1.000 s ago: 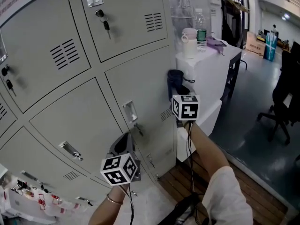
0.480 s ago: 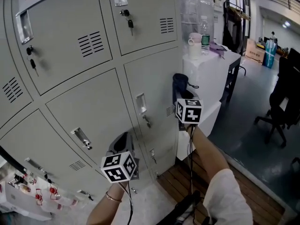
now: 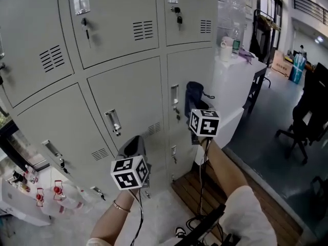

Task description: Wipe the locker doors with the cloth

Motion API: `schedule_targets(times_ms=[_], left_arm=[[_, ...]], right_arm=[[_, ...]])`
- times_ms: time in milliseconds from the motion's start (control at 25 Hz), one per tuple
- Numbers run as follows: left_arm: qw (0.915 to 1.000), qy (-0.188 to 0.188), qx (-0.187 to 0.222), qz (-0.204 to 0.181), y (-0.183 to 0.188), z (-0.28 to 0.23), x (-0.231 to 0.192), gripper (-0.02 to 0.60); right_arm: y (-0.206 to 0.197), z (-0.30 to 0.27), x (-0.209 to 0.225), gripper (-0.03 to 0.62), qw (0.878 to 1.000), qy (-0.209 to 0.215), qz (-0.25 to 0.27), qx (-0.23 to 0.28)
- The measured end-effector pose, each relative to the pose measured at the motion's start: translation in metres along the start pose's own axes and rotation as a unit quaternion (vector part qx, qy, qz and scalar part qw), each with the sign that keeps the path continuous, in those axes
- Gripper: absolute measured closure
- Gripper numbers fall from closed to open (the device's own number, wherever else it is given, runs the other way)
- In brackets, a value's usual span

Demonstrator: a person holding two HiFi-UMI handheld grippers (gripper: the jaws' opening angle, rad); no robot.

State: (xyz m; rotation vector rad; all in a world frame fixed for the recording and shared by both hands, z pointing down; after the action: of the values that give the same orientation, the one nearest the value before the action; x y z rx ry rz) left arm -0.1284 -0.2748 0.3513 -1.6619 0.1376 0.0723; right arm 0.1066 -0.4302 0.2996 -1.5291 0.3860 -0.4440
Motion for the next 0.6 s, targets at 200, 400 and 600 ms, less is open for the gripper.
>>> schedule_targets(times_ms=[200,400,600], left_arm=[[0.9998,0.018,0.001,0.003,-0.001,0.035,-0.039,0.572],[0.9993,0.038,0.003,0.005,-0.002,0.067,-0.081,0.572],[0.9982,0.057,0.004,0.017,-0.001,0.094,-0.126,0.572]], right_arm=[[-0.010,0.016,-0.067,0.545,1.000,0.023,-0.010,-0.006],[-0.022,0.024,-0.136,0.545,0.999,0.050,-0.008,-0.015],[-0.036,0.025,-0.198,0.545,0.997,0.073,-0.006,-0.022]])
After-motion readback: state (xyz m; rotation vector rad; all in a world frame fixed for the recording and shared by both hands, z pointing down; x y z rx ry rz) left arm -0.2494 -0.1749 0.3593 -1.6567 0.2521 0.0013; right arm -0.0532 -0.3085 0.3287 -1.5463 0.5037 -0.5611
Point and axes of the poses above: the fingertips, and each gripper's own axes: z backward along the fingers, x to its right, y out of its top, the point moved 5 cm from there along z, backward along the fingers, and after that the axes turned 12 degrees about y, right-handed, at the moved point
